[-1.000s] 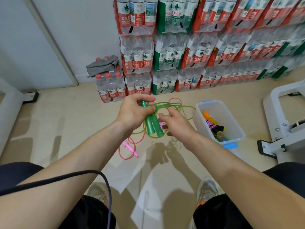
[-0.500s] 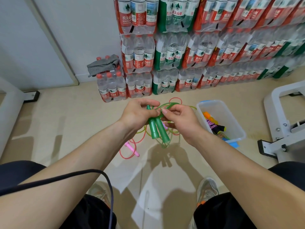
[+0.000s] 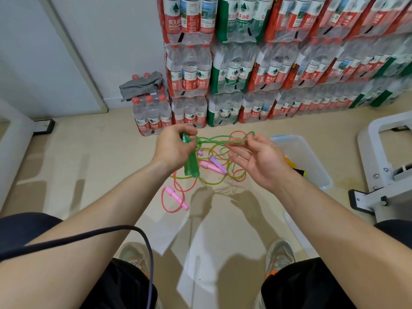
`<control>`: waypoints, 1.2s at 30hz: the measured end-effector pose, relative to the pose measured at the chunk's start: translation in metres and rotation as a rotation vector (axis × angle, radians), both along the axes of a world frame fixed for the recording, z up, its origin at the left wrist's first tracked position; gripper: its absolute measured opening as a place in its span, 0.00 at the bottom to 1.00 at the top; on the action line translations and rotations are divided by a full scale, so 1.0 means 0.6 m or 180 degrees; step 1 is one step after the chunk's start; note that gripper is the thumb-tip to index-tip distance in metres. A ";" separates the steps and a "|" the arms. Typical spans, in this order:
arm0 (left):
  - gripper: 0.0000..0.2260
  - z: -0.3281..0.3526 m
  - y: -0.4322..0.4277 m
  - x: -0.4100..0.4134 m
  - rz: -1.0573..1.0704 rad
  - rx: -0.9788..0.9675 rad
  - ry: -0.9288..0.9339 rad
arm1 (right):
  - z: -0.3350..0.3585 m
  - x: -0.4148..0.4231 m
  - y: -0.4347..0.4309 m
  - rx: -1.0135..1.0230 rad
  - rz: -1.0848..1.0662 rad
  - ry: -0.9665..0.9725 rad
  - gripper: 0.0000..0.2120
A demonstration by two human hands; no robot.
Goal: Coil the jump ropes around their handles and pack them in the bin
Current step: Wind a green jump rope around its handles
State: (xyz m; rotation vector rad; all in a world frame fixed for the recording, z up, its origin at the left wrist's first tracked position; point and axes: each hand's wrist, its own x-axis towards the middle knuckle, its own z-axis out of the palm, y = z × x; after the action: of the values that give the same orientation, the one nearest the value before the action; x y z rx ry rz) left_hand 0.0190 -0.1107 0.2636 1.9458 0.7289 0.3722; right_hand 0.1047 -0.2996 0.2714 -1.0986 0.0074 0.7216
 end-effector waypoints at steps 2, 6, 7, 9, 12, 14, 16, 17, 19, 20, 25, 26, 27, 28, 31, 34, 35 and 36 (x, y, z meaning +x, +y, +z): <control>0.08 -0.002 0.004 0.001 0.0045 0.0010 -0.0006 | -0.003 0.001 -0.002 0.0013 -0.0054 -0.0018 0.11; 0.08 -0.003 0.015 0.001 0.0142 0.0062 -0.0006 | -0.001 0.004 -0.003 -0.0210 -0.0163 0.0002 0.12; 0.08 -0.002 0.017 0.000 0.0155 0.0062 -0.0009 | -0.003 0.006 -0.003 -0.0439 -0.0130 -0.0042 0.12; 0.08 0.000 0.018 -0.001 0.0131 0.0081 -0.0026 | -0.011 0.009 -0.004 -0.1222 0.0083 -0.0351 0.11; 0.09 0.002 0.019 -0.001 0.0071 0.0161 0.0001 | -0.023 0.009 -0.007 -0.2459 0.0520 -0.1042 0.09; 0.10 0.002 0.026 -0.001 0.0094 0.0154 0.0041 | -0.027 0.012 -0.014 -0.3044 0.0673 -0.1600 0.10; 0.10 0.003 0.035 -0.002 0.0170 0.0193 0.0077 | -0.032 0.020 -0.024 -0.3829 0.0865 -0.2247 0.12; 0.10 0.004 0.039 -0.003 0.0202 0.0231 0.0091 | -0.033 0.024 -0.030 -0.4274 0.0991 -0.2477 0.11; 0.10 0.007 0.049 -0.004 0.0269 0.0298 0.0113 | -0.032 0.028 -0.040 -0.4894 0.1243 -0.2684 0.08; 0.10 0.009 0.054 -0.005 0.0315 0.0343 0.0128 | -0.031 0.030 -0.044 -0.5104 0.1383 -0.2713 0.06; 0.11 0.012 0.061 -0.008 0.0460 0.0402 0.0122 | -0.031 0.025 -0.064 -0.5818 0.2025 -0.2806 0.11; 0.11 0.012 0.055 -0.008 0.0411 0.0323 0.0094 | -0.038 0.026 -0.065 -0.5847 0.2190 -0.2830 0.08; 0.11 0.011 0.048 -0.007 0.0336 0.0228 0.0052 | -0.042 0.024 -0.065 -0.5805 0.2342 -0.2846 0.04; 0.11 0.010 0.040 -0.006 0.0241 0.0118 0.0006 | -0.048 0.023 -0.063 -0.5693 0.2451 -0.2805 0.03; 0.11 0.017 0.015 -0.006 -0.0016 -0.0342 -0.0084 | -0.052 0.011 -0.050 -0.5374 0.2436 -0.2811 0.08; 0.11 0.024 -0.006 -0.006 -0.0071 -0.0791 -0.0162 | -0.045 0.002 -0.032 -0.4785 0.2037 -0.3084 0.20; 0.11 0.026 -0.012 -0.006 -0.0082 -0.0903 -0.0177 | -0.039 -0.003 -0.024 -0.4228 0.1793 -0.3065 0.18; 0.11 0.027 -0.019 -0.006 -0.0081 -0.1003 -0.0181 | -0.032 -0.010 -0.015 -0.3632 0.1507 -0.2959 0.12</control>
State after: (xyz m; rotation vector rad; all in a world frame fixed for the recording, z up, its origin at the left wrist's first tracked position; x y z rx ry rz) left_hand 0.0153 -0.1218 0.2796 1.6396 0.6813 0.2773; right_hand 0.0987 -0.3087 0.2525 -2.5130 -0.7315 0.5307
